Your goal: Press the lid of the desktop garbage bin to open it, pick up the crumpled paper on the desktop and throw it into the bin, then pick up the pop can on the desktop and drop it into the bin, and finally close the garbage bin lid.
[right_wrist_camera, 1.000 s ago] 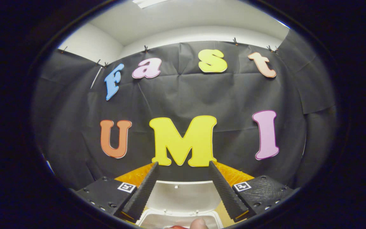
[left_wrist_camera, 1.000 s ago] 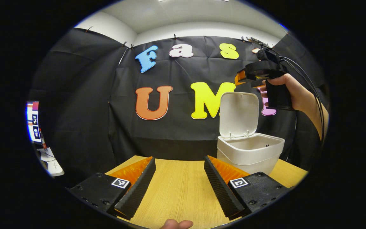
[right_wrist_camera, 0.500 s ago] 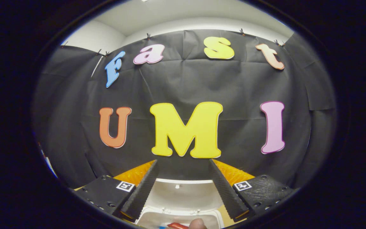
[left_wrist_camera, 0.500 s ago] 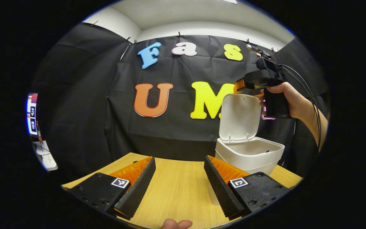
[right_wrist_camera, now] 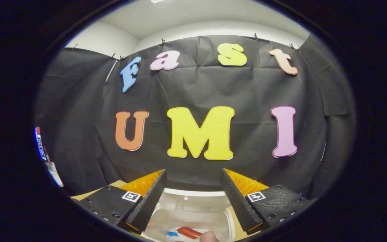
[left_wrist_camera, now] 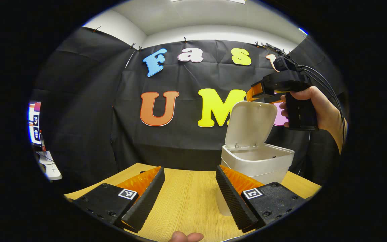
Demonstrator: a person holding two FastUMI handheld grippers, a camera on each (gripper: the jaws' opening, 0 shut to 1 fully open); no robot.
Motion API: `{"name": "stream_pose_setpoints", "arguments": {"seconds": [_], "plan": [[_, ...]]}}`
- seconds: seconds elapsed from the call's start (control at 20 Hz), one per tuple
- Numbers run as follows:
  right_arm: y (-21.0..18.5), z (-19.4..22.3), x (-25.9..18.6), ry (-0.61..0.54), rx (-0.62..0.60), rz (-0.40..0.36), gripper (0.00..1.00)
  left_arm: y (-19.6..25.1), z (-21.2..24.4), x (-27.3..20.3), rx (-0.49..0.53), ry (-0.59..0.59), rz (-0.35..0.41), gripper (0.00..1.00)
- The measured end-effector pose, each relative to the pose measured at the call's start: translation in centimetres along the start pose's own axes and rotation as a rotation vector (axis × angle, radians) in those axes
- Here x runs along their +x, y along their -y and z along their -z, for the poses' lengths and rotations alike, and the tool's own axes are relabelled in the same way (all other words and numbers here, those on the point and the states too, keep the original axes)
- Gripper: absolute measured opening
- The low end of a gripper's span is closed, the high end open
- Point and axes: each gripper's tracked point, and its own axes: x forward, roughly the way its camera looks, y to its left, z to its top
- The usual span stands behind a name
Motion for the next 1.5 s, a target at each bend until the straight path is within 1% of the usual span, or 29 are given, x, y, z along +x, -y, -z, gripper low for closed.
{"name": "stream_pose_setpoints", "arguments": {"seconds": [0.2,0.4,0.8,0.9,0.95,1.15,1.25,1.35,1.4,1.5], "plan": [[0.2,2.4,-2.8,0.016,0.017,-0.006,0.98,1.1,0.9,-0.9,-0.024,-0.007,0.019,0.98],[0.3,5.1,-4.6,0.012,0.035,-0.007,0.98,1.5,2.1,-1.5,-0.004,-0.020,0.013,0.98],[1.3,12.6,-6.1,-0.092,0.026,0.025,0.98,2.7,2.3,-2.7,-0.013,-0.005,0.027,0.98],[1.1,13.6,-6.3,-0.097,0.024,0.028,0.98,2.8,2.6,-2.7,0.000,-0.009,0.026,0.98],[1.0,14.0,-6.3,-0.101,0.025,0.025,0.96,3.0,2.7,-2.8,0.003,-0.013,0.029,0.98],[0.9,15.5,-6.3,-0.133,0.021,0.023,0.97,3.4,2.8,-2.7,0.005,-0.012,0.034,0.98],[1.0,16.0,-6.3,-0.127,0.009,0.029,0.99,3.7,3.1,-2.7,-0.002,-0.018,0.043,0.98],[1.1,16.6,-6.5,-0.103,-0.045,0.041,1.00,3.9,3.4,-2.8,-0.011,-0.022,0.045,0.98],[1.0,16.2,-6.4,-0.077,-0.021,0.042,0.98,4.0,3.7,-2.7,-0.018,-0.022,0.046,0.98],[1.0,16.5,-6.3,-0.086,-0.018,0.031,1.00,4.6,4.7,-2.6,-0.047,-0.046,0.061,0.98]]}}
